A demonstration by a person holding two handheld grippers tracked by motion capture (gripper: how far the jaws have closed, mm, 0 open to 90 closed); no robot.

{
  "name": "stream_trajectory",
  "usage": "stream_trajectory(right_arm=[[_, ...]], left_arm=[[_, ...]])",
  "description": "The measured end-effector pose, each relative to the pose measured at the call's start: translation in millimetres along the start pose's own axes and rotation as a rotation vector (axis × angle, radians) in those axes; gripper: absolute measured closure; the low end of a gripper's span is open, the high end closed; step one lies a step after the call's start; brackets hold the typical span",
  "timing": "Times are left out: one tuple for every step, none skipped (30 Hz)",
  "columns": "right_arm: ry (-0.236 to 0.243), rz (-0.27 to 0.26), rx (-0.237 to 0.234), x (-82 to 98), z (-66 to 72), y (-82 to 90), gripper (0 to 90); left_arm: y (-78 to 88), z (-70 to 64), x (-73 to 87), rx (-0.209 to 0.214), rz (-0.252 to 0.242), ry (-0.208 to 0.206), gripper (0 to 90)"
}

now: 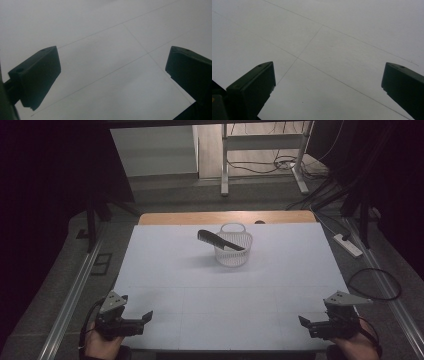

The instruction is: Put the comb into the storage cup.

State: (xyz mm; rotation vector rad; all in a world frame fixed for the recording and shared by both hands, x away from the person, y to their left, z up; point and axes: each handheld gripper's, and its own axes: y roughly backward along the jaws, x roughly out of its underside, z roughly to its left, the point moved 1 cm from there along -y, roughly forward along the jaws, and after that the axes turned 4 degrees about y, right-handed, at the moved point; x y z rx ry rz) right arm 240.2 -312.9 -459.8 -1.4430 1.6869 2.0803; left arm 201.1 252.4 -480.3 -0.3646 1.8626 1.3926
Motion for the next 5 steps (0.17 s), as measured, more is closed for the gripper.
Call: stream_trajectory(right_arm=[[0.001, 0.001, 0.0, 0.0, 0.0, -0.1, 0.0], [0.002, 0.003, 0.0, -0.1, 0.1, -0.1, 0.0], [0.003, 0.004, -0.001, 0.0, 0.1, -0.1, 0.0], [0.005, 0.003, 0.001, 0.1, 0.0, -0.2, 0.0], [0.005, 0.003, 0.001, 0.2, -0.2, -0.4, 0.0]], left_arm=[[-1.1, -0.3, -0.4, -0.003, 0.01, -0.003, 1.0], [-1.7, -0.4, -0.6, -0.006, 0.015, -0.003, 1.4], [-1.5, -0.1, -0.7, -0.007, 0.013, -0.001, 1.5], [-1.1, 0.6, -0.9, -0.002, 0.008, 0.005, 1.5], [-1.1, 1.2, -0.9, -0.001, 0.007, 0.013, 1.4]])
